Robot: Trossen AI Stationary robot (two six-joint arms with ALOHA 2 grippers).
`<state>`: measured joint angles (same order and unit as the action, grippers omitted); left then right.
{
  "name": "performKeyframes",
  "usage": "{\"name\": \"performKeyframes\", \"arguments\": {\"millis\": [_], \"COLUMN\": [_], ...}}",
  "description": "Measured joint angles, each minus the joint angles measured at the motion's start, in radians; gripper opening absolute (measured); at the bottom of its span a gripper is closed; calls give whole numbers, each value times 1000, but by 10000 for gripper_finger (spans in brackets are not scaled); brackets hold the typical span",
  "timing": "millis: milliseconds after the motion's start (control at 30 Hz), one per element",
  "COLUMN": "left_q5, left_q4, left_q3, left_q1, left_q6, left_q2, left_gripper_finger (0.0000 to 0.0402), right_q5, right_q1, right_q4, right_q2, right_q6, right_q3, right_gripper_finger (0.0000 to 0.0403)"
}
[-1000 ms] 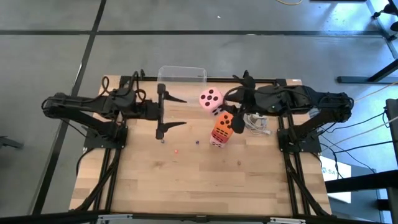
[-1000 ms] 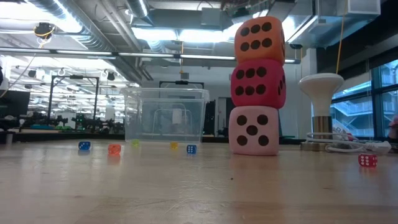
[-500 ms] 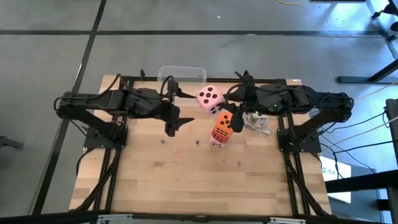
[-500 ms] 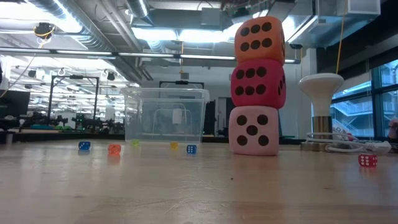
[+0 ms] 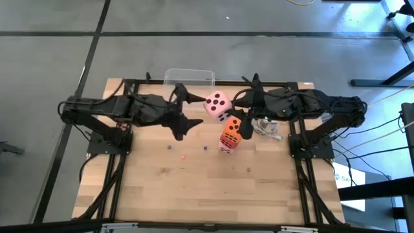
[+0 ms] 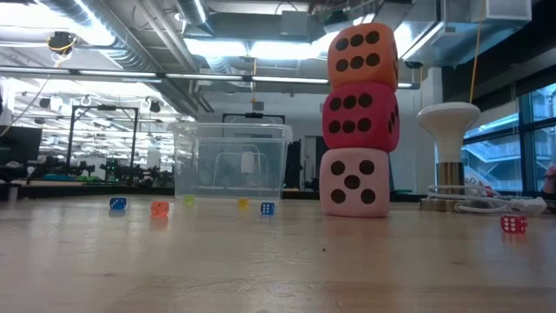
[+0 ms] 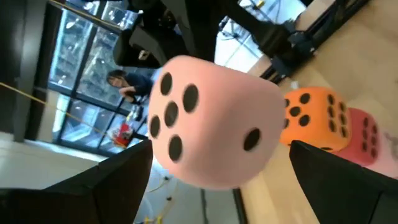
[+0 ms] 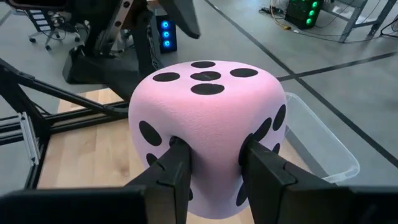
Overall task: Pick & Place Dice
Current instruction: Put the top large pink dice into the transparent bin
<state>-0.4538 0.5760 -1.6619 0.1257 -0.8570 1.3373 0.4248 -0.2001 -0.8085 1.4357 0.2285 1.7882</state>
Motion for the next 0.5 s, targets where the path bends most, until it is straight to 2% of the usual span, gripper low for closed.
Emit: {"name": "performKeyframes", "arguments": {"millis": [500], "left_q5": [-30], "left_q4": [-91], "left_q3": [0], "left_q1": [19], "left_q6": [-204], "left_q2": [63], "left_gripper_finger": [373], "right_q5": [-44], "right_q1": [0], "right_q4": [11], "right_q2": [6], "right_q6": [22], "right_q3": [0], "right_gripper_finger": [113]}}
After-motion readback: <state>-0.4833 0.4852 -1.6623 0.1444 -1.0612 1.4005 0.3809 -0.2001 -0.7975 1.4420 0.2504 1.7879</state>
